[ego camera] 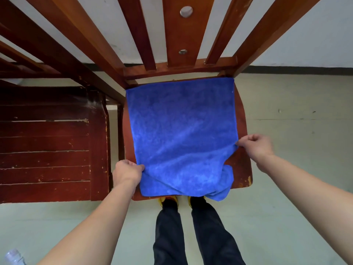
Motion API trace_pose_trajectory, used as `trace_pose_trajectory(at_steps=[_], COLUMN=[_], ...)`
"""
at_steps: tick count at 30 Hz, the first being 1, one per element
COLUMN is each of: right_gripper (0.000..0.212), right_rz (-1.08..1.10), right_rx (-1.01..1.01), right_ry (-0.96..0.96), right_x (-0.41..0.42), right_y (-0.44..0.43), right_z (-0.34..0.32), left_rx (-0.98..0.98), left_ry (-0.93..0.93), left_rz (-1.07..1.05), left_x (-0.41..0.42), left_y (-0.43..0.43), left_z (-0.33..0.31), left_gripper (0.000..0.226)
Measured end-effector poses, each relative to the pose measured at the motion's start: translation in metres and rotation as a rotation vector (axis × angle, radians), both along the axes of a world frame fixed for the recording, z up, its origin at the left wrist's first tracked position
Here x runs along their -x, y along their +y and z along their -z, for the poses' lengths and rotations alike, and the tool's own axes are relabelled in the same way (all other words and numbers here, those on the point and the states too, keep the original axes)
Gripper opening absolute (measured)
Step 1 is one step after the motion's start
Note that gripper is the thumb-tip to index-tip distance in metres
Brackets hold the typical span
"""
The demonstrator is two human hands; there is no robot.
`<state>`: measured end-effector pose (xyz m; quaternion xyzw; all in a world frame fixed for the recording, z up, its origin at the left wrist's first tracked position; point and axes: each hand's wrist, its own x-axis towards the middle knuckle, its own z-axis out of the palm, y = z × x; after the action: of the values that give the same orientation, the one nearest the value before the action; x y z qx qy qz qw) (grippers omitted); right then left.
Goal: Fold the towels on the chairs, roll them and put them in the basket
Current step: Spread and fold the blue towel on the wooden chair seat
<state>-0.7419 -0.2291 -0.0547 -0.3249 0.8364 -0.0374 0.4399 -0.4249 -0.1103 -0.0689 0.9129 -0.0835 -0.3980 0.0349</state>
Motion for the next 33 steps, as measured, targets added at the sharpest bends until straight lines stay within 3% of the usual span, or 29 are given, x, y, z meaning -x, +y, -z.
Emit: trace_pose_trajectory(at_steps=[3,6,8,10,14,17,21,23,25,28,29,31,33], right_gripper=[0.007,0.03,0.042,0.049,0.038,0.021,0.034,0.052,0.052,0.014,0.013,0.029,0.037], right_rz=[-0.26,-0.532,-0.731,-0.724,-0.523,-0.517,-0.757,-0.912,-0.958,-0.874,-0.835,-0.684,-0.466], right_rx=[0.154,0.3,0.276,0.221,0.211,0.184,0.029,-0.048,-0.036,-0.032,-0.086,-0.207,-0.259], right_ry=[0.179,0.068,0.053,0.108,0.259,0.211,0.153,0.13,0.106,0.051,-0.004,-0.204,-0.373], right_x=[-0.011,-0.035,-0.044,-0.042,-0.018,-0.003,0.013,0.014,0.011,0.0,-0.002,-0.005,-0.009], right_y=[-0.016,-0.036,-0.05,-0.063,-0.062,-0.021,0.056,0.085,0.098,0.092,0.086,0.074,0.059], right_z=[0.002,0.011,0.018,0.023,0.009,-0.01,-0.02,-0.017,-0.011,-0.007,-0.007,-0.01,-0.02], left_rx=[0.084,0.267,0.257,0.167,0.181,0.185,-0.072,-0.181,-0.255,-0.207,-0.154,-0.057,0.022], left_ry=[-0.155,-0.218,-0.237,-0.227,-0.254,-0.207,0.099,0.308,0.483,0.576,0.562,0.526,0.525], left_rz=[0.323,0.773,1.051,1.105,0.833,0.533,0.028,-0.119,-0.196,-0.341,-0.396,-0.449,-0.442], left_x=[-0.004,-0.002,0.001,-0.001,-0.001,0.002,0.019,0.032,0.043,0.051,0.052,0.05,0.045], left_y=[-0.015,-0.04,-0.059,-0.072,-0.065,-0.032,0.026,0.047,0.055,0.049,0.045,0.03,0.008], left_z=[-0.012,-0.014,-0.011,-0.006,-0.009,-0.013,-0.013,-0.017,-0.019,-0.017,-0.017,-0.019,-0.026], left_gripper=[0.018,0.035,0.047,0.053,0.045,0.021,0.011,0.019,0.035,0.038,0.029,0.016,0.017])
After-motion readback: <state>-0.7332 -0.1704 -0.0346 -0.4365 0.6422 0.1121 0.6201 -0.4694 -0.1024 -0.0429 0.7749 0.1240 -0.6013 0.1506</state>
